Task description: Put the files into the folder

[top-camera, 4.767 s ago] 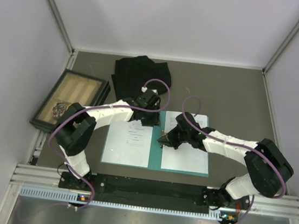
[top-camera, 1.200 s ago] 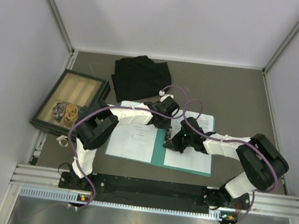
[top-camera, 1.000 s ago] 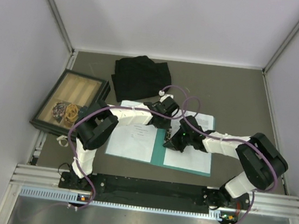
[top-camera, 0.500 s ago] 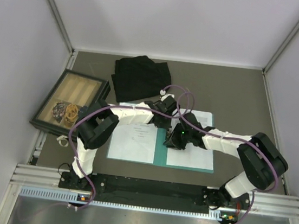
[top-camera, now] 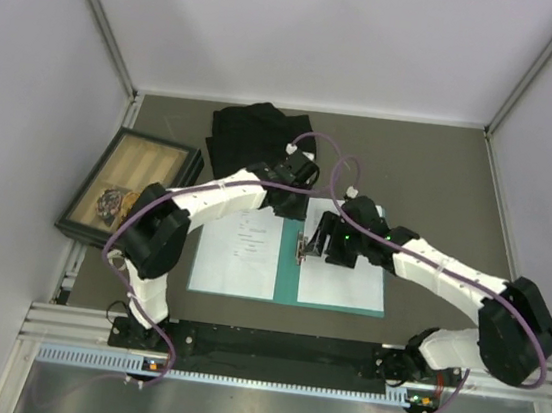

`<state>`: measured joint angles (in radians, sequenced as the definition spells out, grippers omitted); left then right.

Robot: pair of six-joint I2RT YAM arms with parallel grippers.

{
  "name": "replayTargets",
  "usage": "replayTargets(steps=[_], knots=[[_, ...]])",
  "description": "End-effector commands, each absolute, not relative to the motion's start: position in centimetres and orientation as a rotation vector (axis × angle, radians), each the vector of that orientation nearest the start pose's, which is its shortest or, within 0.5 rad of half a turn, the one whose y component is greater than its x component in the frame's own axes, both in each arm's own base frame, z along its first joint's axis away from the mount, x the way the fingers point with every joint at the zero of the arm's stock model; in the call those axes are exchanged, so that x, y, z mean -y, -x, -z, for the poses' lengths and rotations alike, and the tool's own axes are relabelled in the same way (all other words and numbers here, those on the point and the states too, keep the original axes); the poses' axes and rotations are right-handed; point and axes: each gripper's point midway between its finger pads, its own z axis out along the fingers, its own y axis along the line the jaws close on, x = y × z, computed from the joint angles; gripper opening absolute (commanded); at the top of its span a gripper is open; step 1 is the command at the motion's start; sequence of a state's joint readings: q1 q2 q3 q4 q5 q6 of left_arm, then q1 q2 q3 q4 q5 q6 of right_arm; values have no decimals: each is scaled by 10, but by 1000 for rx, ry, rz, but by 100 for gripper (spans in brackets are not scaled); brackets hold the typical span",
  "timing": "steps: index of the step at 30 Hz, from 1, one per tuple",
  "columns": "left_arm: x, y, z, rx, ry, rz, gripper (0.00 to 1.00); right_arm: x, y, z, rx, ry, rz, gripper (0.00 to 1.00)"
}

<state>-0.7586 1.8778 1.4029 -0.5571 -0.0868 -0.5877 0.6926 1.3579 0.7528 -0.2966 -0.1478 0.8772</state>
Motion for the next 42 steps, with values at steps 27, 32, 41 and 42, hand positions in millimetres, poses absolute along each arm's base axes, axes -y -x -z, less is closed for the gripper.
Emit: replayTargets(steps=[27,32,41,42], knots=[[134,-218,-152,-2384,322,529,68,-296,-264,-85,-2670,204,43,42],[137,-218,-147,-2388,308,541,68,-307,-263,-80,-2685,211,13,40],[139,-220,-144,-2390,294,549,69,-314,-264,-63,-2713,212,17,36],[139,-220,-145,-2389,287,547,69,-316,-265,-63,-2710,211,15,36]])
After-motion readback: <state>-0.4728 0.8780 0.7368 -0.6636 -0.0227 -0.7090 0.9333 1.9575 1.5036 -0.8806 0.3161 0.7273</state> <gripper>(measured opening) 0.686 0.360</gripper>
